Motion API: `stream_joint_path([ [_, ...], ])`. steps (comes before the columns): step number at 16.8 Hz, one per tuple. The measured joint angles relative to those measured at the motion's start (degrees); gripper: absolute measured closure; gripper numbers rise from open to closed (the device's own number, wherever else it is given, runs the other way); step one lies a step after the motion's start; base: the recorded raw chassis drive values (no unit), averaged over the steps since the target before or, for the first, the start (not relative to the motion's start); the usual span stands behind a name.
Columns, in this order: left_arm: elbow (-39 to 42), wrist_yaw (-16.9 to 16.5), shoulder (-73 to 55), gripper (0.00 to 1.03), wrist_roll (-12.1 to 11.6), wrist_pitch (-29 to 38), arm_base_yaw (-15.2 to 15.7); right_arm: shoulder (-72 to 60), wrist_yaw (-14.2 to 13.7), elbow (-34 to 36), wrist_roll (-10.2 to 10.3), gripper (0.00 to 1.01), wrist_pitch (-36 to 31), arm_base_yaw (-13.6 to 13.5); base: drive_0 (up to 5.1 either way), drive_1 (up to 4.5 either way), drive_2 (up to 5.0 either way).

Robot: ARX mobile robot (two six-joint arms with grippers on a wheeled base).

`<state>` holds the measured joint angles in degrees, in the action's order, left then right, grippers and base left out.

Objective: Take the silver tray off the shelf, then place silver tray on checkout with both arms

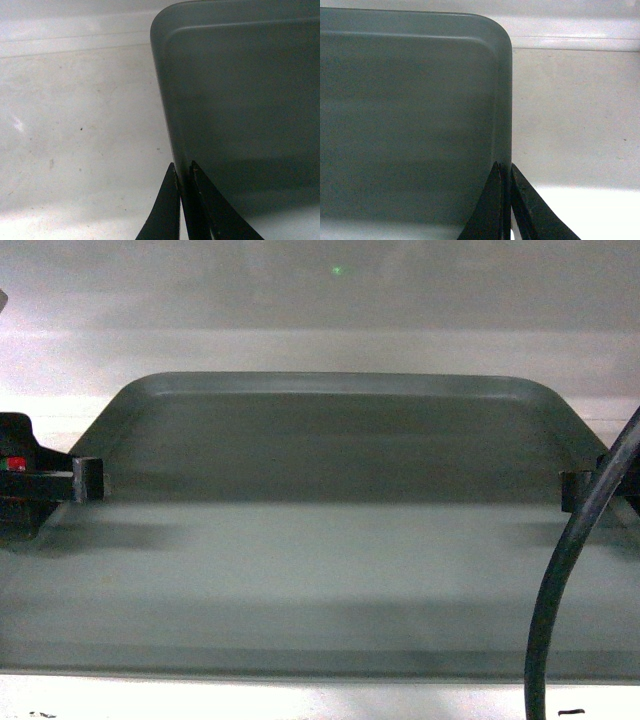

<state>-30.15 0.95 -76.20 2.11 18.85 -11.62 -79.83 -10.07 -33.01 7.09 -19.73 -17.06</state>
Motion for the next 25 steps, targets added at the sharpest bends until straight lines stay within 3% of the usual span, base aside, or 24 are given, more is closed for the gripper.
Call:
stream_joint_path([
  [5, -0.5, 0.8, 2.2, 0.99, -0.8, -2.7, -0.6, 1.2, 0.3, 0.0, 0.2, 0.98, 2.2, 0.2, 0.0, 0.00, 0.0],
  [19, -0.5, 0.8, 2.3, 0.99, -0.9, -2.4, -0.6, 1.1, 0.4, 0.0, 0.1, 0.98, 1.6, 0.2, 0.0, 0.00, 0.0],
  [25, -0.5, 0.9, 2.3, 0.99, -0.9, -1.7, -0.6, 1.2, 0.4, -0.4, -0.3, 0.98, 0.8, 0.2, 0.0, -3.48, 3.4],
])
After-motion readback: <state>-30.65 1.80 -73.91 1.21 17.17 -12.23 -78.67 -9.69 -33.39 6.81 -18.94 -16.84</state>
